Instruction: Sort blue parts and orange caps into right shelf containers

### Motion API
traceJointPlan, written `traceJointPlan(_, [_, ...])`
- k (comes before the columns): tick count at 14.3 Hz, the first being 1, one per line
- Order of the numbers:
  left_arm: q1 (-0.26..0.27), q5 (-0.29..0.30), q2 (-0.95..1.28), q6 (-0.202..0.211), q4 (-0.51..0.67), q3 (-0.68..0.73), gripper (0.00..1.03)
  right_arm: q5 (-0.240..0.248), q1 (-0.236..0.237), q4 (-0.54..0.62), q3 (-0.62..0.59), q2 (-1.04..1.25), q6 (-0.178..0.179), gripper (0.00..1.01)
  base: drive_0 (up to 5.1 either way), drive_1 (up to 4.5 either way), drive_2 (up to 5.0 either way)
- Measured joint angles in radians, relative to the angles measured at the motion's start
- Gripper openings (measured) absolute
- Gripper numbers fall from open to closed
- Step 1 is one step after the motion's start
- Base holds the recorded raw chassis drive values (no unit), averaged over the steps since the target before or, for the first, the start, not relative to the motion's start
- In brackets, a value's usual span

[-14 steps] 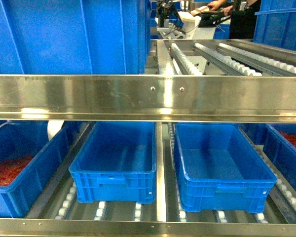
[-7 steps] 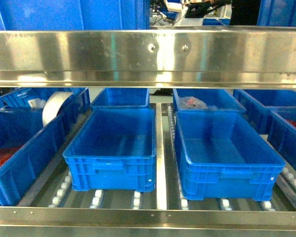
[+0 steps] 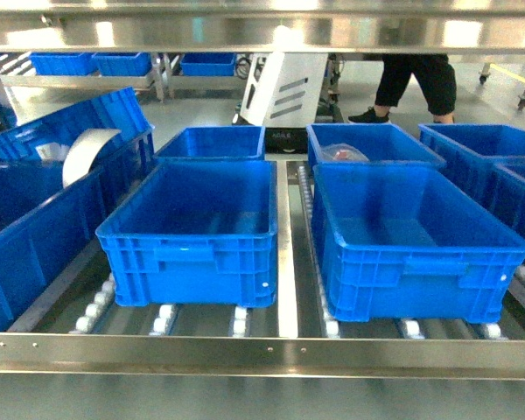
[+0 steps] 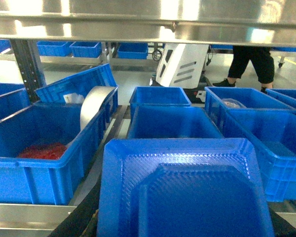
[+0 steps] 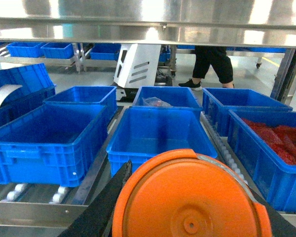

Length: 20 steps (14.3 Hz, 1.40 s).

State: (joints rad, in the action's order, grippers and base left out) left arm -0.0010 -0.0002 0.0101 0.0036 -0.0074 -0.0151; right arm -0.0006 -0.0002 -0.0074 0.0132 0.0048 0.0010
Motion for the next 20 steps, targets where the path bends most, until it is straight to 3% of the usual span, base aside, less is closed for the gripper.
traceJointPlan(20, [0.0,0.0,0.0,0.0,0.0,0.0,0.43,0.0,0.0,0.001,0.0,0.0,-0.001,0.45,0.0,0.0,0.0])
